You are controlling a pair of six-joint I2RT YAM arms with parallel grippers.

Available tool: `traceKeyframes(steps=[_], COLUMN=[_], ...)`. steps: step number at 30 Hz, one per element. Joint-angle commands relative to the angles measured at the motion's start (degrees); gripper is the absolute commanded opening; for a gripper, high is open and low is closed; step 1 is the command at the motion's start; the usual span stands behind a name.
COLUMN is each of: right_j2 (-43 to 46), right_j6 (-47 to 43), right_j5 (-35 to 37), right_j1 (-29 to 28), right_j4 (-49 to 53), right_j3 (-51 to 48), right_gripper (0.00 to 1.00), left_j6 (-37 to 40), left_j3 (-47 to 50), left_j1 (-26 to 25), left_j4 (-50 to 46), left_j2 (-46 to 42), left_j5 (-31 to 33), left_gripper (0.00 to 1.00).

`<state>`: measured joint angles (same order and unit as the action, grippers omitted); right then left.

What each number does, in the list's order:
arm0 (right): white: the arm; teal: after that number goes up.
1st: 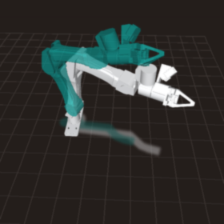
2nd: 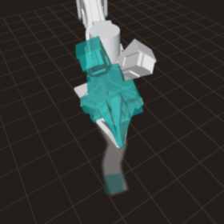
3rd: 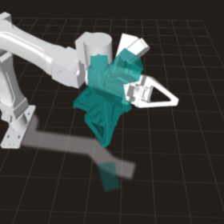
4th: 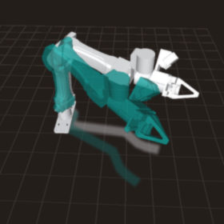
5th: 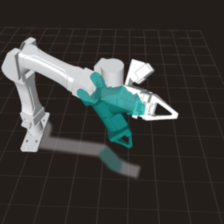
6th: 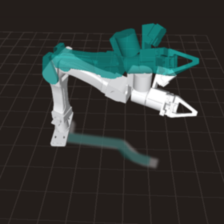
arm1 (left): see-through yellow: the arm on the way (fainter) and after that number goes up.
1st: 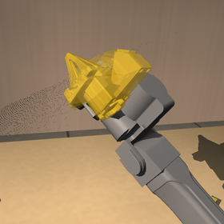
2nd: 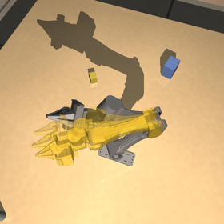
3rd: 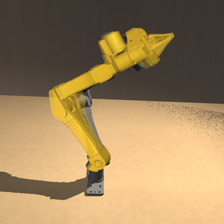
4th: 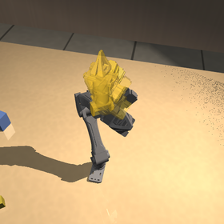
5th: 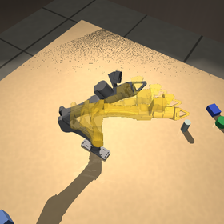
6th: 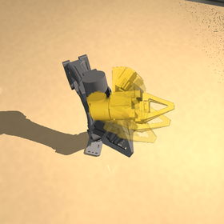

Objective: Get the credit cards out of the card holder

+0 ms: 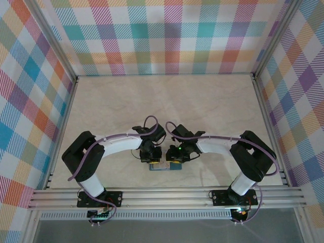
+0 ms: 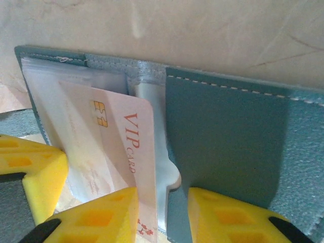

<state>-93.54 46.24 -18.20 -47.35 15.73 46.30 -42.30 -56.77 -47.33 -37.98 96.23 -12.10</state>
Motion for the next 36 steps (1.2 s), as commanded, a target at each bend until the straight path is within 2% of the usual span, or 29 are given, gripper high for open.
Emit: traceKeyframes(steps=[1, 9, 13, 18, 21, 26, 32, 36], right_j2=[0.07, -1.41, -1.41, -0.62, 0.55, 3.95, 8.70, 9.85], right_j6=[-1.70, 2.39, 3.24, 3.12, 2.17, 0.30, -4.14, -5.41], right_j5=[-4.72, -13.94, -14.52, -13.72, -11.58, -6.63, 2.64, 5.27], right_j1=[0.82, 3.10, 3.14, 3.15, 3.15, 3.30, 3.58, 3.56], right_j4=[-8.84, -25.50, -28.23, -28.53, -25.04, -16.35, 1.59, 8.18], right_j3=[-3.08, -9.15, -10.46, -11.36, -11.08, -10.35, -6.76, -4.67], right_gripper=[0.33, 0.30, 0.28, 0.18, 0.11, 0.06, 0.05, 0.05], left_j6=[1.41, 1.67, 1.45, 1.43, 1.51, 1.50, 1.41, 1.35], left_j3=[0.99, 2.45, 2.15, 1.51, 1.31, 1.59, 1.97, 1.84], left_j1=[0.05, -0.48, -0.63, -1.17, -1.27, -1.31, -1.38, -1.36], left_j4=[-2.76, -3.68, -3.93, -4.97, -5.27, -5.36, -4.84, -4.39], left_j2=[2.52, 4.12, 4.28, 4.80, 4.74, 4.56, 3.97, 4.06], left_j5=[3.39, 4.58, 4.69, 5.66, 5.90, 6.12, 6.08, 5.63], left_gripper=[0.12, 0.12, 0.12, 0.12, 0.12, 0.11, 0.11, 0.11])
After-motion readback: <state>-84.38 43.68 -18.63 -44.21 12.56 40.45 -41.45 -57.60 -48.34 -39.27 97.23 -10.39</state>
